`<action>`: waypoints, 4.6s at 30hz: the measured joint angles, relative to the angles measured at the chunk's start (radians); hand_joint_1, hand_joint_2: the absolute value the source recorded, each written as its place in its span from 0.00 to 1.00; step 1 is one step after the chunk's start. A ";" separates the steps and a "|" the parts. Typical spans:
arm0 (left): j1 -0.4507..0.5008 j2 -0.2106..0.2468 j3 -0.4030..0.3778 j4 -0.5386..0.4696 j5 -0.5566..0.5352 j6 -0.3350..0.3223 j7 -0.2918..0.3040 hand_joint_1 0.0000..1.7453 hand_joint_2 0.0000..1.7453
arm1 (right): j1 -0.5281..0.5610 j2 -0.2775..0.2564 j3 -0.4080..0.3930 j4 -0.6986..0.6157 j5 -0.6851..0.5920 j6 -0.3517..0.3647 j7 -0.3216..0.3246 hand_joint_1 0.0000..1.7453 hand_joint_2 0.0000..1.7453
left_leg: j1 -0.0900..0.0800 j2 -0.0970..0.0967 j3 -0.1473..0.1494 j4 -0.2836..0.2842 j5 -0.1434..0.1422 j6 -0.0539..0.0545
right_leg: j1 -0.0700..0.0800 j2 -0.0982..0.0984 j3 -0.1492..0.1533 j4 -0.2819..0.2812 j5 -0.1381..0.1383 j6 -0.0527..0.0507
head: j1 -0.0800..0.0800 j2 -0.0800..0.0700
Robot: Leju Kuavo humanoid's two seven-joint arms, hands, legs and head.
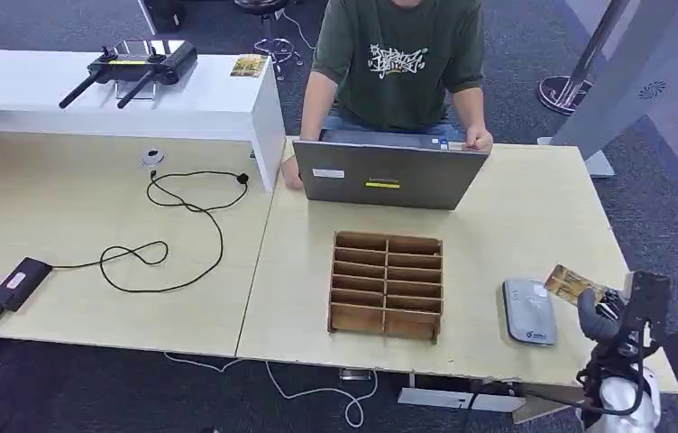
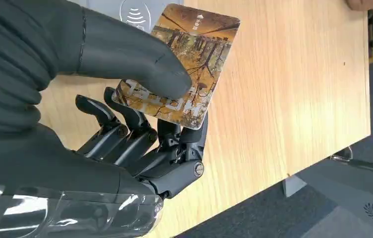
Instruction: Pass the card to the sensor for recognition and then transmit it.
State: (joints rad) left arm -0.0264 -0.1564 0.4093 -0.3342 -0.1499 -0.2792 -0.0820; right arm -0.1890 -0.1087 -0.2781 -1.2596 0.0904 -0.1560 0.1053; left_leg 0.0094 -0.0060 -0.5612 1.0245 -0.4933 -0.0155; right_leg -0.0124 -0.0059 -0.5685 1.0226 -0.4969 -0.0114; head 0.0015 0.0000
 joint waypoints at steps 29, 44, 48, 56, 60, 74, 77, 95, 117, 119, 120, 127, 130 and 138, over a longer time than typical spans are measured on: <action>0.002 0.018 -0.048 0.021 0.072 0.000 -0.010 0.00 0.00 | 0.096 -0.017 0.023 -0.032 -0.038 0.038 0.039 1.00 1.00 | 0.000 0.000 0.000 0.000 0.000 0.000 | 0.000 0.000 0.000 0.000 0.000 0.000 | 0.000 0.000; 0.001 0.022 -0.079 0.021 0.112 0.000 0.000 0.00 0.00 | 0.031 -0.017 0.078 0.053 0.004 0.058 0.072 1.00 1.00 | 0.000 0.000 0.000 0.000 0.000 0.000 | 0.000 0.000 0.000 0.000 0.000 0.000 | 0.000 0.000; 0.001 0.024 -0.094 0.021 0.123 0.000 0.002 0.00 0.00 | 0.015 -0.017 0.081 0.073 0.029 0.067 0.080 1.00 1.00 | 0.000 0.000 0.000 0.000 0.000 0.000 | 0.000 0.000 0.000 0.000 0.000 0.000 | 0.000 0.000; 0.000 0.027 -0.114 0.021 0.144 0.000 0.010 0.00 0.00 | -0.003 -0.017 0.090 0.094 0.074 0.101 0.109 1.00 1.00 | 0.000 0.000 0.000 0.000 0.000 0.000 | 0.000 0.000 0.000 0.000 0.000 0.000 | 0.000 0.000; -0.001 0.029 -0.123 0.021 0.153 0.000 0.013 0.00 0.00 | -0.011 -0.017 0.090 0.101 0.094 0.122 0.125 1.00 1.00 | 0.000 0.001 0.001 0.000 0.000 0.000 | 0.000 0.001 0.000 0.000 0.000 0.000 | 0.000 0.000; -0.006 0.036 -0.150 0.021 0.196 0.000 0.019 0.00 0.00 | -0.042 -0.032 0.103 0.133 0.123 0.174 0.154 1.00 1.00 | 0.000 0.001 0.002 0.000 0.000 0.000 | 0.000 0.001 0.001 0.000 0.000 0.000 | 0.000 0.000; -0.007 0.037 -0.151 0.021 0.204 0.000 0.019 0.00 0.00 | -0.047 -0.035 0.105 0.139 0.124 0.174 0.154 1.00 1.00 | 0.000 0.002 0.002 0.000 0.000 0.000 | 0.000 0.002 0.002 0.000 0.001 0.000 | 0.000 0.000; 0.006 0.043 -0.187 0.025 0.277 0.000 -0.021 0.00 0.00 | -0.011 -0.037 0.139 -0.034 0.066 0.131 0.008 1.00 1.00 | 0.000 0.001 0.001 0.000 0.000 0.000 | 0.000 0.001 0.001 0.000 0.000 0.000 | 0.000 0.000; 0.005 0.044 -0.313 0.025 0.299 0.012 -0.022 0.00 0.00 | 0.082 -0.032 0.167 -0.317 1.191 -0.423 0.063 1.00 1.00 | 0.000 0.000 0.001 0.000 0.000 0.000 | 0.000 0.000 0.001 0.000 0.000 0.000 | 0.000 0.000; 0.003 0.042 -0.329 0.025 0.301 0.041 -0.019 0.00 0.00 | 0.083 -0.026 0.165 -0.322 1.334 -0.447 0.084 1.00 1.00 | 0.000 0.000 0.001 0.000 0.000 0.000 | 0.000 0.000 0.001 0.000 0.000 0.000 | 0.000 0.000; 0.003 0.042 -0.336 0.025 0.302 0.050 -0.019 0.00 0.00 | 0.084 -0.023 0.163 -0.324 1.374 -0.454 0.090 1.00 1.00 | 0.000 0.000 0.001 0.000 0.000 0.000 | 0.000 0.000 0.001 0.000 0.000 0.000 | 0.000 0.000; 0.002 0.042 -0.367 0.025 0.309 0.054 -0.013 0.00 0.00 | 0.085 -0.021 0.162 -0.330 1.448 -0.476 0.149 1.00 1.00 | 0.000 0.000 0.001 0.000 0.000 0.000 | 0.000 0.000 0.001 0.000 0.000 0.000 | 0.000 0.000; 0.001 0.043 -0.372 0.025 0.313 0.054 -0.011 0.00 0.00 | 0.083 -0.038 0.165 -0.330 1.448 -0.477 0.182 0.99 1.00 | -0.001 0.000 0.000 0.000 0.000 0.000 | 0.000 0.000 0.001 0.000 0.000 0.000 | 0.000 0.000; -0.011 0.057 -0.397 0.025 0.315 0.054 0.009 0.00 0.00 | 0.027 -0.060 0.226 -0.320 1.448 -0.492 0.218 0.96 1.00 | 0.000 0.001 0.001 0.000 0.000 0.000 | 0.000 0.000 0.001 0.000 0.000 0.000 | 0.000 0.000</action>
State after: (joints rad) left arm -0.0372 -0.0996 0.0126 -0.3094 0.1656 -0.2255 -0.0729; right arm -0.1615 -0.1682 -0.0526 -1.5797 1.5389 -0.6481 0.3231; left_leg 0.0091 -0.0053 -0.5605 1.0246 -0.4931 -0.0154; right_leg -0.0129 -0.0055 -0.5680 1.0231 -0.4966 -0.0113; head 0.0015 0.0000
